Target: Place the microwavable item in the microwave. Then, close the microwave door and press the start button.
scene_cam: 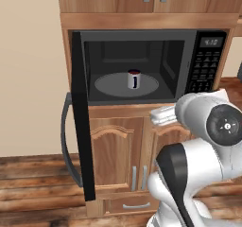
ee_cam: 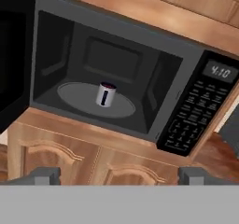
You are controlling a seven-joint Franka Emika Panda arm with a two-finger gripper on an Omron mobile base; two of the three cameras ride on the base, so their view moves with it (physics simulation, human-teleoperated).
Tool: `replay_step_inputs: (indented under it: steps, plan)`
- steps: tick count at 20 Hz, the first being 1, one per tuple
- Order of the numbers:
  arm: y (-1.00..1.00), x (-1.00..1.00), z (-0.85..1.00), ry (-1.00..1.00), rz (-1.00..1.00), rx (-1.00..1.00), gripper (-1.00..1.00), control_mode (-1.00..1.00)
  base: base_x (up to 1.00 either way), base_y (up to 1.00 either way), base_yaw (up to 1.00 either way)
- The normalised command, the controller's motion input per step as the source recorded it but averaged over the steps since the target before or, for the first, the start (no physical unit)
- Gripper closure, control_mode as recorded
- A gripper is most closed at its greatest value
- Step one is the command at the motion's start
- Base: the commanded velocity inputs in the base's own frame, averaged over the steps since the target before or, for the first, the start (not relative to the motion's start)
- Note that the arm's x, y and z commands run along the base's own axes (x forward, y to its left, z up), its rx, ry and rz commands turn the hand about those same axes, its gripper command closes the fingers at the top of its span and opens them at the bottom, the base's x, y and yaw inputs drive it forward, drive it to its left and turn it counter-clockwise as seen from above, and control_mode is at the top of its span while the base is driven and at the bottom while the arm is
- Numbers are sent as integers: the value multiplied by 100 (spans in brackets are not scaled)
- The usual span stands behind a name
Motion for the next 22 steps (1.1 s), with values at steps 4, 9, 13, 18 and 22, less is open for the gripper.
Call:
replay_step_inputs:
  steps: [4,9,13,18,22]
  plan:
    - [5,-100,-21,-32,0,-17,-100,-100,0,0,0]
    - [21,-100,-13,-27,1,-21,-100,-100,0,0,0]
    - [57,-81,-21,-20,0,-30,-100,-100,0,0,0]
    - [88,-26,-45,-14,0,-35,-100,-100,0,0,0]
    - [97,0,-61,-7,0,-38,-100,-100,0,0,0]
